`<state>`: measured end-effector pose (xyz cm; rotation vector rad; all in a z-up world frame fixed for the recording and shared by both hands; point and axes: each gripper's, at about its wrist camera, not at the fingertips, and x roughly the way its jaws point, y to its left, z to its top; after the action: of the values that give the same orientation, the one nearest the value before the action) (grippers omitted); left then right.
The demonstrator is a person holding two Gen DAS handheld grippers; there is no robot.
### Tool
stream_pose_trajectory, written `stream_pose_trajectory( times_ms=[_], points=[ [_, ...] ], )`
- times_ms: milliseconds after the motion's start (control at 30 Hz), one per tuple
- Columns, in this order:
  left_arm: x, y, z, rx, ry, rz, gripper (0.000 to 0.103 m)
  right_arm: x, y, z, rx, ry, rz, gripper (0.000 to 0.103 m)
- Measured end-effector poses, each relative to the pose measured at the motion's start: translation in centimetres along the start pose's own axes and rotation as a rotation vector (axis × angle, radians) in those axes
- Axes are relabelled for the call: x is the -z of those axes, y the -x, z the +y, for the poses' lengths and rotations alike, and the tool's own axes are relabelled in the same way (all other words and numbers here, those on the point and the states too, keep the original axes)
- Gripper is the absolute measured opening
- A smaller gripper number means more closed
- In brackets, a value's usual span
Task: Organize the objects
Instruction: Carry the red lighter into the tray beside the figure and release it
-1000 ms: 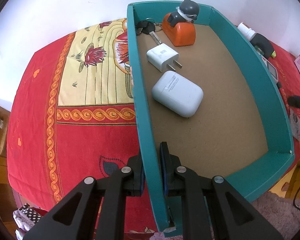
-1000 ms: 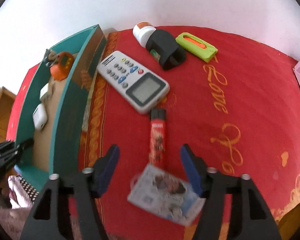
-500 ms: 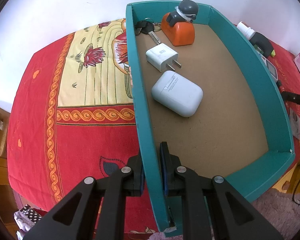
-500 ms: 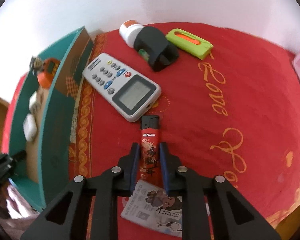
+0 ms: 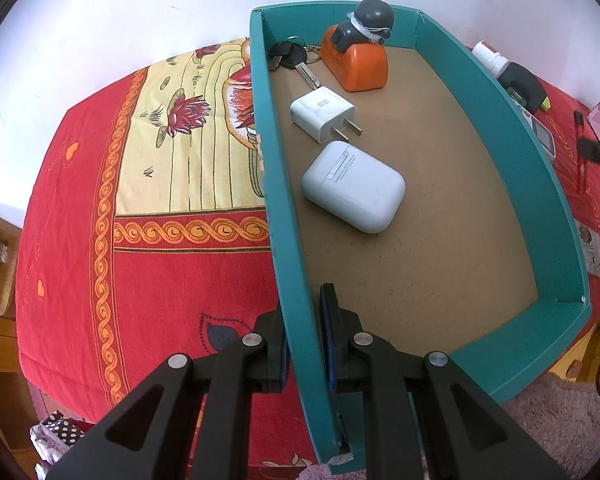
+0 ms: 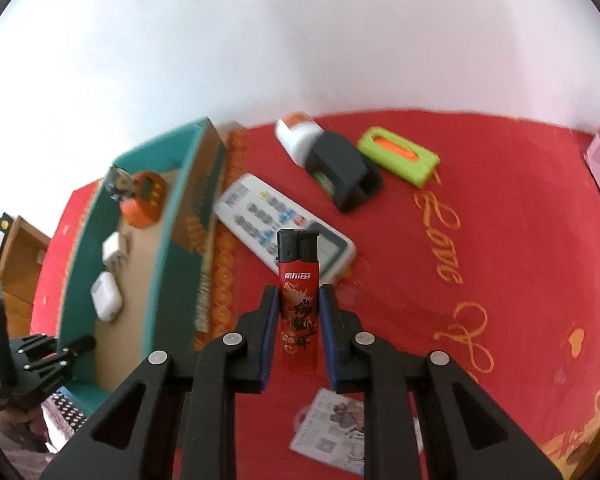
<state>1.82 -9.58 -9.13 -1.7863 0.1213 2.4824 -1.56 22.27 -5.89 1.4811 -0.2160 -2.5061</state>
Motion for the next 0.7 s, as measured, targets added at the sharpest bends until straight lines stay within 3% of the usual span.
stream_pose_trajectory(
  times_ms=[333, 700],
  points=[
    [0.1, 0.0, -0.1, -0.001, -0.001, -0.001, 0.012, -2.3, 2.3, 6.5, -0.090, 0.110, -0.070, 0.021],
    [0.0, 0.1, 0.0, 0.001, 0.001, -0.004, 0.012, -3.3, -0.3, 12.6, -0.199, 0.207, 0.007, 0.021]
  ],
)
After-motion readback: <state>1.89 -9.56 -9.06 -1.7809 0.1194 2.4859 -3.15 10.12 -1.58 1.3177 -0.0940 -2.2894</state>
